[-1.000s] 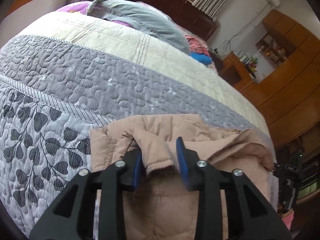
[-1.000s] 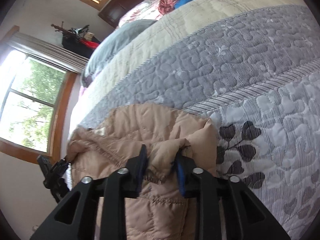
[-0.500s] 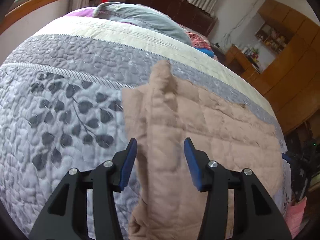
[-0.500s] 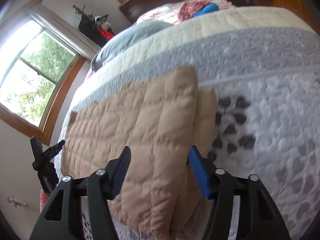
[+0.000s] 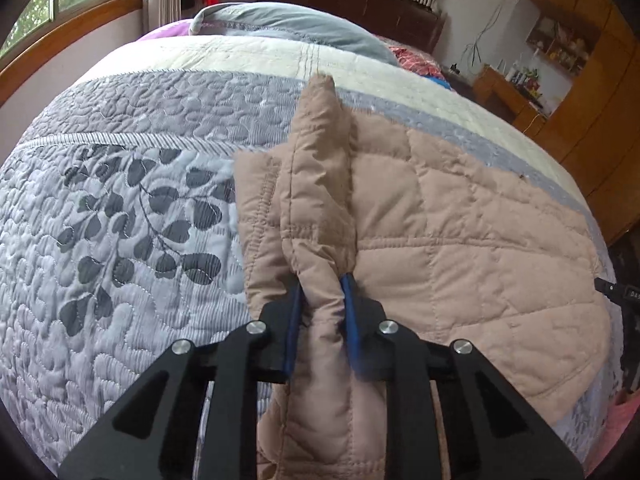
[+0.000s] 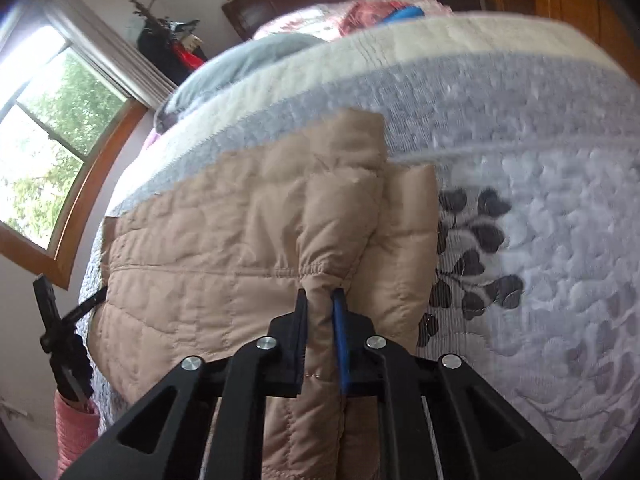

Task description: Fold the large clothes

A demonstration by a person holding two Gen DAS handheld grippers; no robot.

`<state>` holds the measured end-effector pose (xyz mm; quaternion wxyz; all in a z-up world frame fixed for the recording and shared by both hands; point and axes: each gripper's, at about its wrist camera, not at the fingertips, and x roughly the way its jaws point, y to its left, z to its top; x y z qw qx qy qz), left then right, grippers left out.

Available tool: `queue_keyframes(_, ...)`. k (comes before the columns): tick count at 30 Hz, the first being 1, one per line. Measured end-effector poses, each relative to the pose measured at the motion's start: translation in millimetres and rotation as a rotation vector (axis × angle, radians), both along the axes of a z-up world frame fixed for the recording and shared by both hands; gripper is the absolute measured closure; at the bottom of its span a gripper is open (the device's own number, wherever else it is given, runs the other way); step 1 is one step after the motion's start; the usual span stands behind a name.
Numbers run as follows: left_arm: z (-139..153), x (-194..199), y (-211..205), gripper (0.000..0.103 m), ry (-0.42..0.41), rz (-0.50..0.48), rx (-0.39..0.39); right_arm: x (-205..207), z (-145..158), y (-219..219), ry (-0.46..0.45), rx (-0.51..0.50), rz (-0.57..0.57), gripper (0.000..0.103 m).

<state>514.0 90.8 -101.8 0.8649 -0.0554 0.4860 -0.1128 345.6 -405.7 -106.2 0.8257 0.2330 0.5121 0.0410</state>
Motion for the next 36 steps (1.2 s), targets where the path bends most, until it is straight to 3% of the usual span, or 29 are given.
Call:
queue_keyframes(5,-7.1,-4.8,-12.1,0.080,-0.043,-0.018,0.083,6.9,-22.4,-5.0,0.015,0.072,-0.018,0.091)
queue_keyframes(8,-5.3,-5.0,-8.0,0.080,-0.032,-0.007,0.060,4.1,-20.2,-5.1,0.014,0.066,-0.023,0.090)
queue_keyframes(11,7.0,-6.8,6.7,0.079,0.003,0.030,-0.013,-8.3,-1.8,-6.1,-0.009,0.000,-0.038,0.081)
queue_keyframes(13,18.5,-12.2,17.1,0.069,0.003,0.057,-0.045,-21.2,19.6,-2.7,-0.048,-0.090,-0.063,0.076)
queue_keyframes(15,38.5,-23.6,24.9,0.060,-0.048,0.087,-0.027,-34.6,37.4,-2.1,-0.090,-0.134,-0.083,0.076)
queue_keyframes(19,70.5,-48.4,6.6,0.060,-0.121,0.071,0.018,-52.5,65.9,22.7,-0.137,-0.017,-0.010,0.076)
queue_keyframes(23,85.7,-74.2,-44.8,0.060,-0.123,-0.022,0.027,-47.8,68.5,88.6,-0.059,-0.051,0.091,0.076)
queue_keyframes(29,78.1,-94.3,-108.4,0.060,-0.100,-0.108,0.092,-40.3,62.1,153.2,-0.019,-0.135,0.151,0.078)
queue_keyframes(32,67.0,-94.4,-116.1,0.060,-0.073,-0.123,0.059,-38.8,55.9,162.8,-0.015,-0.158,0.147,0.078)
queue_keyframes(36,43.9,-92.5,-125.7,0.060,-0.032,-0.141,0.085,-34.4,37.3,165.6,0.024,-0.178,0.134,0.078)
